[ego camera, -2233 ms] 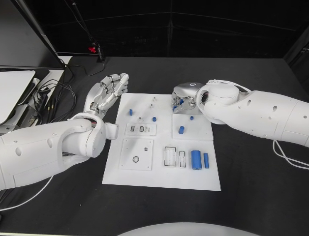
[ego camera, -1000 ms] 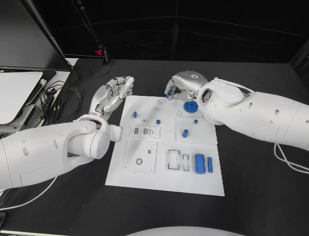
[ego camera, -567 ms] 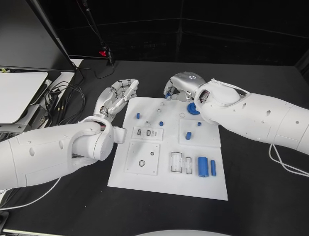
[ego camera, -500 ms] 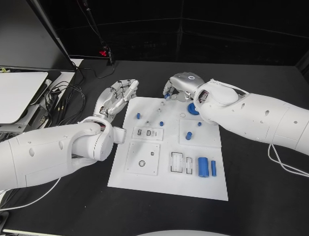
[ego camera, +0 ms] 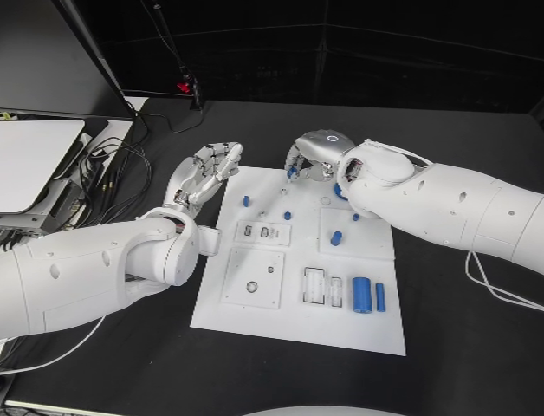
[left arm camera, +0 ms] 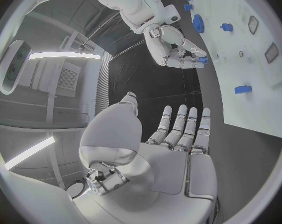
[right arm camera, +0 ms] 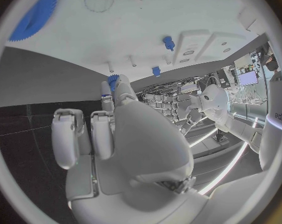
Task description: Assemble the parts on the task board
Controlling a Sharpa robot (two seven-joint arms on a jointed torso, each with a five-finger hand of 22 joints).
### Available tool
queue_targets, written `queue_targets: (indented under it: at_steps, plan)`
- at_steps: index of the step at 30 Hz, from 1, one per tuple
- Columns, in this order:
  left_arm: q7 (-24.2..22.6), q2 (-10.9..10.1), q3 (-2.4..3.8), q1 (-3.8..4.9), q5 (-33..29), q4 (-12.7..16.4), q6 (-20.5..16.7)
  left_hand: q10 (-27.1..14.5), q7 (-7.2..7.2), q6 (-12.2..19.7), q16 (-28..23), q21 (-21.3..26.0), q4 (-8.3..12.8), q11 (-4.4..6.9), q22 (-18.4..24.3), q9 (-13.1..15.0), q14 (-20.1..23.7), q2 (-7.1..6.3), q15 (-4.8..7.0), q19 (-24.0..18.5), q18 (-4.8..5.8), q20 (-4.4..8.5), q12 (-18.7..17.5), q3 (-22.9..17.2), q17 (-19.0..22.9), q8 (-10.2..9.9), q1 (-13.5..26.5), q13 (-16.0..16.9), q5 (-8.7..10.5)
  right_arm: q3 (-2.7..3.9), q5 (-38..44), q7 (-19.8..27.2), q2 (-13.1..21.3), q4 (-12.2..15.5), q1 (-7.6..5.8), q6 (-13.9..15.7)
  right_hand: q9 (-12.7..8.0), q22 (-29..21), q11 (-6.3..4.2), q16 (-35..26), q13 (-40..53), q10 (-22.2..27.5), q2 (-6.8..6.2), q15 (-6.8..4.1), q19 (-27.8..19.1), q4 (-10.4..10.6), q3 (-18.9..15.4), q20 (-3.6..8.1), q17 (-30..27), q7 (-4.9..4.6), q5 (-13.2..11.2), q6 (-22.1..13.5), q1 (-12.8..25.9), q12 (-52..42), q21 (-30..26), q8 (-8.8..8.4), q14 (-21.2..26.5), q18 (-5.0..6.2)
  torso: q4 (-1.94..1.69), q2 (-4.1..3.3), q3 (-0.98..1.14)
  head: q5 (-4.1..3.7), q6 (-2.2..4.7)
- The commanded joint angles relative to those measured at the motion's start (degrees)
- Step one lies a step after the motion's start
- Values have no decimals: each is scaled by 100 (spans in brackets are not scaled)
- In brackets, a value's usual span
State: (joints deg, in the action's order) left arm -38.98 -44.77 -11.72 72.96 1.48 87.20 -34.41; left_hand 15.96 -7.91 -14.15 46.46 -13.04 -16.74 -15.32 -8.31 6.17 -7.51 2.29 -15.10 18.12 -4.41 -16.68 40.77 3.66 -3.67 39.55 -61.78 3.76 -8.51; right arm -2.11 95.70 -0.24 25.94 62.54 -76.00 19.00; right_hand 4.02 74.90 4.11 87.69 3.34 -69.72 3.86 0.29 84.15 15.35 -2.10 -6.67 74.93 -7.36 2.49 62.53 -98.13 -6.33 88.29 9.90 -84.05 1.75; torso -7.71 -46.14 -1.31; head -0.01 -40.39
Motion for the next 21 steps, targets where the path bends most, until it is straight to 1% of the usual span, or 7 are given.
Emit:
queue_targets:
  at_steps: [1, 3, 8, 10, 17, 21]
  plan:
    - [-1746, 2, 4, 6, 40, 22, 74, 41, -918, -39, 38, -30, 4, 0, -3, -5, -6, 69, -18, -8, -61, 4, 26, 30, -5, 27, -8, -2, -20, 6, -5, -7, -23, -14, -12, -141, 4, 1015, 4, -20, 9, -36, 5, -17, 286, 5, 46, 29, 250, -22, 30, 33, -53, 24, 8, 7, -372, -55, -34, -49, -12, -12, 1]
    - [-1744, 1, 4, 6, 40, 29, 74, 41, -918, -39, 38, -30, 4, 0, -3, -6, -6, 69, -18, -8, -61, 4, 26, 31, -5, 27, -8, -2, -21, 6, -2, -24, -30, -17, -12, -143, 3, 1017, 7, -21, 9, -36, 2, -15, 287, 8, 50, 28, 246, -24, 30, 32, -53, 34, 9, 1, -371, -55, -43, -63, -16, -13, 3]
    - [-1742, -12, 3, 6, 40, 40, 72, 40, -918, -39, 38, -31, 4, 0, -3, -6, -5, 70, -18, -7, -61, 4, 26, 31, -5, 27, -9, -2, -21, 6, 4, -47, -43, -24, -12, -81, 1, 1013, 11, -23, 9, -35, -3, -12, 284, 17, 56, 25, 242, -29, 29, 30, -52, 53, 7, -11, -370, -55, -47, -79, -20, -24, 8]
    - [-1741, -16, 3, 6, 40, 43, 71, 40, -918, -39, 38, -31, 4, 0, -3, -6, -5, 70, -18, -7, -61, 4, 26, 31, -5, 27, -9, -2, -21, 6, 6, -64, -48, -25, -12, -29, 0, 1014, 13, -23, 9, -35, -5, -11, 285, 20, 58, 25, 244, -30, 29, 29, -52, 60, 7, -15, -371, -55, -45, -75, -23, -29, -4]
    - [-1735, -24, 3, 7, 40, 54, 73, 39, -918, -38, 38, -34, 4, 0, -5, -8, -4, 72, -18, -4, -60, 4, 26, 34, -5, 27, -12, -2, -24, 6, 107, -182, -43, -12, -12, 192, -2, 1008, 19, -27, 9, -31, -10, -6, 281, 31, 67, 21, 229, -35, 29, 28, -51, 86, 5, -29, -368, -53, -51, -67, -27, -39, -8]
    - [-1732, -32, 3, 7, 40, 59, 72, 39, -918, -38, 39, -31, 4, 0, -3, -10, -4, 74, -18, -10, -60, 4, 27, 36, -5, 28, -14, -2, -26, 6, 133, -241, -35, -6, -12, 260, -2, 1008, 19, -27, 9, -31, -10, -6, 281, 31, 67, 21, 229, -35, 29, 28, -51, 86, 5, -29, -368, -53, -52, -68, -24, -39, -6]
